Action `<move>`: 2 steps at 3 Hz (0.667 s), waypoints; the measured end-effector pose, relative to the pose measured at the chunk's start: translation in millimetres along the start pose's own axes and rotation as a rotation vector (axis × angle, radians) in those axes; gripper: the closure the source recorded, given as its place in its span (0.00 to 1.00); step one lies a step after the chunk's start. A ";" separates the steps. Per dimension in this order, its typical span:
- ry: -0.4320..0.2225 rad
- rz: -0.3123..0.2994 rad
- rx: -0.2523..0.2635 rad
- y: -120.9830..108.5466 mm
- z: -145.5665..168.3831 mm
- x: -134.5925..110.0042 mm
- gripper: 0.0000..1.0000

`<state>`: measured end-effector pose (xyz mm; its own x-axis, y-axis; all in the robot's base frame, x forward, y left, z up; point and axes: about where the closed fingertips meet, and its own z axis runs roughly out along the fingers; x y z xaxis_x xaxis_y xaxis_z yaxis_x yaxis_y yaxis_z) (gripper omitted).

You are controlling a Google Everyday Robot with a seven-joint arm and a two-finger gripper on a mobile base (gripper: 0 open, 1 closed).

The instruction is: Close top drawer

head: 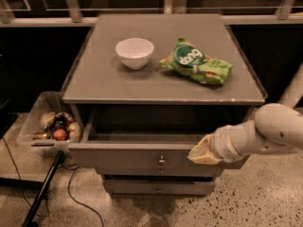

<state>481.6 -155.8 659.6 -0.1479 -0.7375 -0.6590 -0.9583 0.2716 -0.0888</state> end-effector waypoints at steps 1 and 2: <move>0.000 0.000 0.000 0.1 0.0 0.0 0.88; 0.000 0.000 0.000 0.1 0.1 0.0 0.64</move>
Offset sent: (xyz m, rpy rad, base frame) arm -0.0001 0.0001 0.0000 0.0000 0.0001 0.0001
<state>481.5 -155.8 659.6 -0.1479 -0.7375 -0.6590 -0.9584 0.2714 -0.0887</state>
